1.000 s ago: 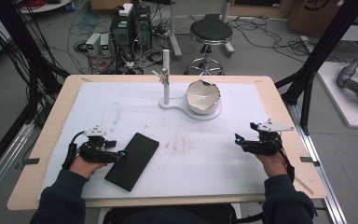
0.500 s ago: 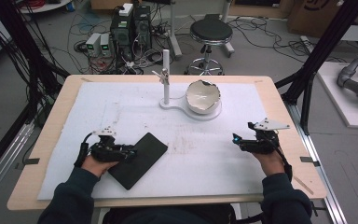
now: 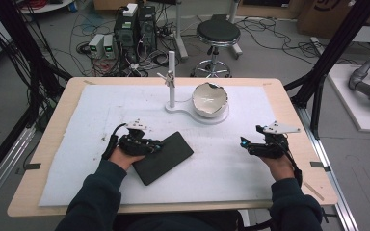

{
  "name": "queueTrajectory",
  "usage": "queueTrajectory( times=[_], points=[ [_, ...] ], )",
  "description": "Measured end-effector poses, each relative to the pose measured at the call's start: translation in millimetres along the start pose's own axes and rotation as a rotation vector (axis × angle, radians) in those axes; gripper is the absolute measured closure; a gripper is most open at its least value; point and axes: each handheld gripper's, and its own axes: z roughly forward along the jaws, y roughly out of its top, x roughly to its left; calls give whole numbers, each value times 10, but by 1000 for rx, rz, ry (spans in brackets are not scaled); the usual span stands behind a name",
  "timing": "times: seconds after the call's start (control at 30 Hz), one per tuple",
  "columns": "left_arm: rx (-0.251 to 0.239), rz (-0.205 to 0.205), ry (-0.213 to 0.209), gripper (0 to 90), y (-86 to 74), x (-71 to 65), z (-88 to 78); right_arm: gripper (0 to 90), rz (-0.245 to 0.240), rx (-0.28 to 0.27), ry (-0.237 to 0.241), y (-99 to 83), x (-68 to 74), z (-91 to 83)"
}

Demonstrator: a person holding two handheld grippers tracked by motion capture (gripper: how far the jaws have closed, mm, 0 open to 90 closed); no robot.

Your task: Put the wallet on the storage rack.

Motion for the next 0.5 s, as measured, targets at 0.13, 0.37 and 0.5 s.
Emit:
queueTrajectory(
  times=[0.13, 0.37, 0.5],
  points=[
    [-7, 89, 16, 770, 152, -115, 13, 210, -14, -6, 77, 46, 56, 54],
    [-32, 192, 44, 776, 285, -256, 65, 210, -47, -47, 248, 181, 279, 233],
    [-46, 216, 37, 776, 297, -279, 90, 210, -84, -39, 334, 247, 404, 402]
  ],
)
